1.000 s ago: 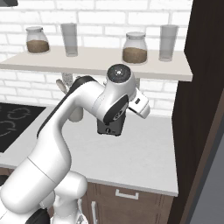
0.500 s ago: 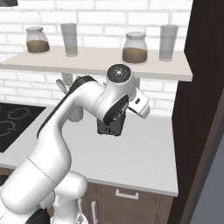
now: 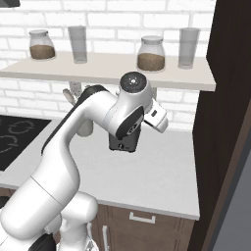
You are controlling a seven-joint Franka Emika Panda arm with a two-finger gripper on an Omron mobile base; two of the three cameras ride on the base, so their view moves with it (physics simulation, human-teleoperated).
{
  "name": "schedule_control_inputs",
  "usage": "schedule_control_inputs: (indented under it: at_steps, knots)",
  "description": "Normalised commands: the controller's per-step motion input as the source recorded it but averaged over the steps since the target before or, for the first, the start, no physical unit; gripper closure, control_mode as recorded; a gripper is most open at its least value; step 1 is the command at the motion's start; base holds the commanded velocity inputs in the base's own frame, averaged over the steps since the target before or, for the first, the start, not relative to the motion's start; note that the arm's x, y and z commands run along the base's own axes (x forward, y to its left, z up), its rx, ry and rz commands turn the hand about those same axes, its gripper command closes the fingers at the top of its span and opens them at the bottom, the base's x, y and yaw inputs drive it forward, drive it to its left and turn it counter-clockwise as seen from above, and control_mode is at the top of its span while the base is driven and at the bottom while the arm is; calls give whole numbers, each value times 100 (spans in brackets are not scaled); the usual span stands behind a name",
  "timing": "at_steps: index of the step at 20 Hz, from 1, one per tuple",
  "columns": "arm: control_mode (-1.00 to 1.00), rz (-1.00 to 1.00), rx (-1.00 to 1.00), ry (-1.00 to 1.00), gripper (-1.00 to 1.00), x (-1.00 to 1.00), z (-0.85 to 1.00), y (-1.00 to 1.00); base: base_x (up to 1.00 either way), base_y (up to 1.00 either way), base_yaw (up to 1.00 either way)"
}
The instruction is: Start the toaster. Once the lever pops up, take the bread to the plate on the dining counter.
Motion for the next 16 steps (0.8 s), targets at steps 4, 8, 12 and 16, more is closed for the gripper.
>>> schedule_control_inputs:
  at_steps: [4,8,12,16]
  knots:
    - [-100,0,0,0,-100,0,0,0,0,0,0]
    - [-100,0,0,0,-100,0,0,0,0,0,0]
    - [-100,0,0,0,-100,0,0,0,0,0,0]
    - [-100,0,0,0,-100,0,0,0,0,0,0]
